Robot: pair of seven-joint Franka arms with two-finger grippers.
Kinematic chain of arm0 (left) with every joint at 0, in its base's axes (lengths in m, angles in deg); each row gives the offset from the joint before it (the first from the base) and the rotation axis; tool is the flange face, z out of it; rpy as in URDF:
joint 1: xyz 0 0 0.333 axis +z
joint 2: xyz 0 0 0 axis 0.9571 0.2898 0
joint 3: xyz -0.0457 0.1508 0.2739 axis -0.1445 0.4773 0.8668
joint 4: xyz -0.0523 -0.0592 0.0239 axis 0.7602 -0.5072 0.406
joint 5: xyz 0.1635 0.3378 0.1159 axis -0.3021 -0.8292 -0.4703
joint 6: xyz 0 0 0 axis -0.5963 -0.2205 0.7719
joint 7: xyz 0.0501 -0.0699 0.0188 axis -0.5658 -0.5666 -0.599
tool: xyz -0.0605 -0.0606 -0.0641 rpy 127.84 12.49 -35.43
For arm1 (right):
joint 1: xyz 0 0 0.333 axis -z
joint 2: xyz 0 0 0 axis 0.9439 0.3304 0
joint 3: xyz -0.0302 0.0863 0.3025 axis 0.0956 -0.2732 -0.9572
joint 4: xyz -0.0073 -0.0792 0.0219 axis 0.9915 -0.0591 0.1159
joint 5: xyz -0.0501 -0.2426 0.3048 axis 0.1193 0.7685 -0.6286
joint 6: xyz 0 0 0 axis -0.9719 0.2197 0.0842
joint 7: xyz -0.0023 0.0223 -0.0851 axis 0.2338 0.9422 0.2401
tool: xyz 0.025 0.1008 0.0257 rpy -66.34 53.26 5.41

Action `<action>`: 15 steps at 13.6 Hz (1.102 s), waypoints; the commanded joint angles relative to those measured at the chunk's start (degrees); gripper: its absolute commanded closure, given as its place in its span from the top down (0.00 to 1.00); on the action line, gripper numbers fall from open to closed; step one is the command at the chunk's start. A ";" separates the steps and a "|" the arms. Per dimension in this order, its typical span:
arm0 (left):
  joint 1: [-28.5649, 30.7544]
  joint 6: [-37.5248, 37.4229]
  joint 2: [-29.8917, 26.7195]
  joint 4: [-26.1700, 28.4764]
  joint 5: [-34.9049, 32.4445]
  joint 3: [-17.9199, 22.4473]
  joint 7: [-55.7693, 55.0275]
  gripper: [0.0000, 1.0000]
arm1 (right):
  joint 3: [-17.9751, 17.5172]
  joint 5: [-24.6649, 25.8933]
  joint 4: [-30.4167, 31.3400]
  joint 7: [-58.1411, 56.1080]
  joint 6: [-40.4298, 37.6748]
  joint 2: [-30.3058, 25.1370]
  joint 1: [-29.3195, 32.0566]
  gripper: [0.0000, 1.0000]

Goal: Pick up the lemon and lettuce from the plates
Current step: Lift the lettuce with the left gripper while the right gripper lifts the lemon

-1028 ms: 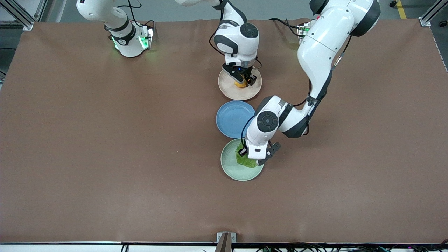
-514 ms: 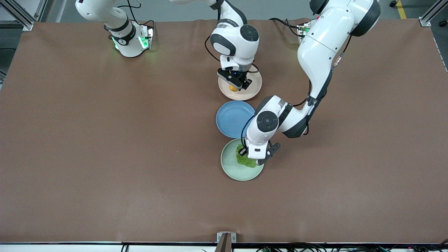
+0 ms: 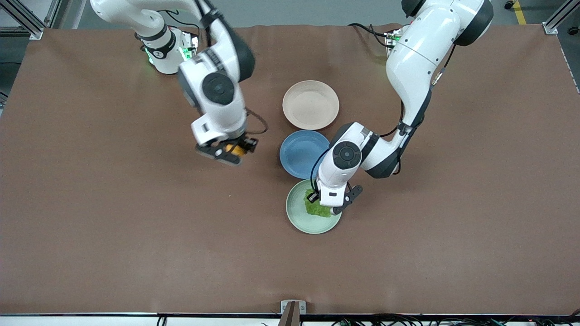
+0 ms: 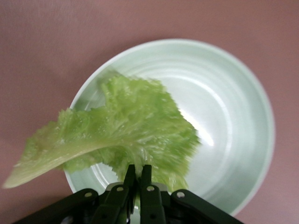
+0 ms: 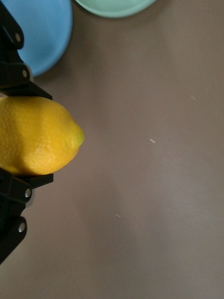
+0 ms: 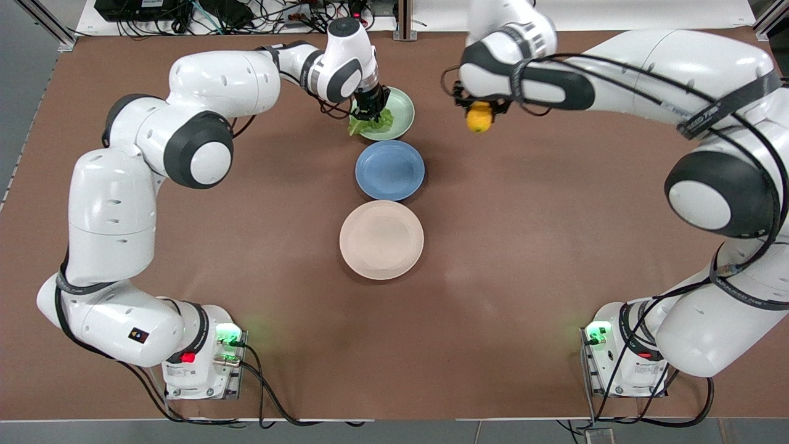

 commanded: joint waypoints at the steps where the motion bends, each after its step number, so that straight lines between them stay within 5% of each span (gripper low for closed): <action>1: 1.85 -1.99 -6.49 1.17 0.96 -0.53 0.00 0.00 | -1.49 -0.58 10.00 -14.19 8.62 -3.87 9.49 0.01; 6: 14.40 -15.95 -18.27 3.62 3.78 -7.45 8.77 0.00 | -1.58 -3.48 23.02 -41.37 23.83 -4.32 23.30 0.01; 9: 24.86 -16.76 -24.69 13.71 3.60 -13.61 15.54 0.00 | -1.67 -3.48 25.68 -49.21 28.60 -2.66 27.36 0.02; 13: 32.52 -14.23 -32.17 29.52 3.34 -14.77 23.80 0.01 | -1.84 -4.88 26.12 -55.28 28.35 0.68 27.54 0.02; 15: 34.90 -6.26 -34.37 37.26 3.34 -14.77 25.31 0.01 | -1.84 -9.35 26.03 -59.05 28.52 1.74 27.37 0.02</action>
